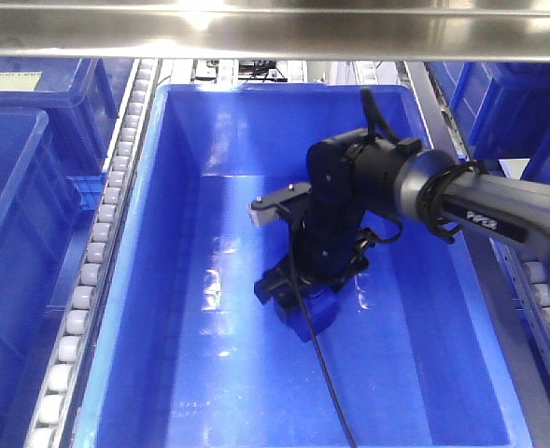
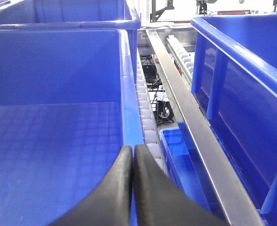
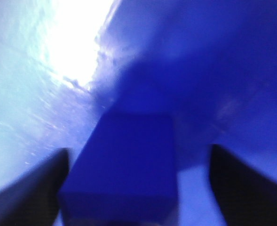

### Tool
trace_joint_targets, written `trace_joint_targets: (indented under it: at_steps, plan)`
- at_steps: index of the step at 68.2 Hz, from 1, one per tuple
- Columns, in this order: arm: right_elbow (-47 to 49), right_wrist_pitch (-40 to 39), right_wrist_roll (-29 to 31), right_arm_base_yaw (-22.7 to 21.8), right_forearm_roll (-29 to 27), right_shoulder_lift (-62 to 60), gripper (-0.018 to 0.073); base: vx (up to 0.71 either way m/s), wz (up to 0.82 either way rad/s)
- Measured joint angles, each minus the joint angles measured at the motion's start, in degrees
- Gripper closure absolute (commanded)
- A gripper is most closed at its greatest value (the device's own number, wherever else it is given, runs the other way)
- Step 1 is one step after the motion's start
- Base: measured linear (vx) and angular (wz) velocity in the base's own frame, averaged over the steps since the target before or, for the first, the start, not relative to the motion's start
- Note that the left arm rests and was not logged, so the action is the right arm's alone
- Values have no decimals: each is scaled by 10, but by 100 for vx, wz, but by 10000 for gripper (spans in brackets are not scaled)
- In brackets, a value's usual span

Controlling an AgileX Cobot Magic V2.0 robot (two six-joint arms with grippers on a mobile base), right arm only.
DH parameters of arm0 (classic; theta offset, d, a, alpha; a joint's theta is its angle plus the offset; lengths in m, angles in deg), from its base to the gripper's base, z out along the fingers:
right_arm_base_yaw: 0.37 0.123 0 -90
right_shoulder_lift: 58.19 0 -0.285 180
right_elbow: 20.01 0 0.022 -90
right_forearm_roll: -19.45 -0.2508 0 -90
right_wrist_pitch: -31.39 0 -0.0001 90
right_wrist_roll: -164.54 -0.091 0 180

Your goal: Pour parts from conveyor to right shelf

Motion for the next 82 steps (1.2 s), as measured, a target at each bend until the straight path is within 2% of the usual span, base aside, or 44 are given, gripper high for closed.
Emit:
trace_joint_targets:
  at_steps: [23, 30, 45, 55, 65, 82]
  plan:
    - [-1, -22, -24, 0, -15, -78, 152, 0, 0]
    - [-2, -19, -25, 0, -16, -103, 260, 0, 0]
    - [-24, -29, -25, 0, -16, -182, 577, 0, 0]
    - [-120, -84, -30, 0, -14, -255, 570, 0, 0]
    - [-256, -163, -30, 0, -26, -339, 570, 0, 0]
    - [-447, -303, -30, 0, -31, -535, 570, 0, 0]
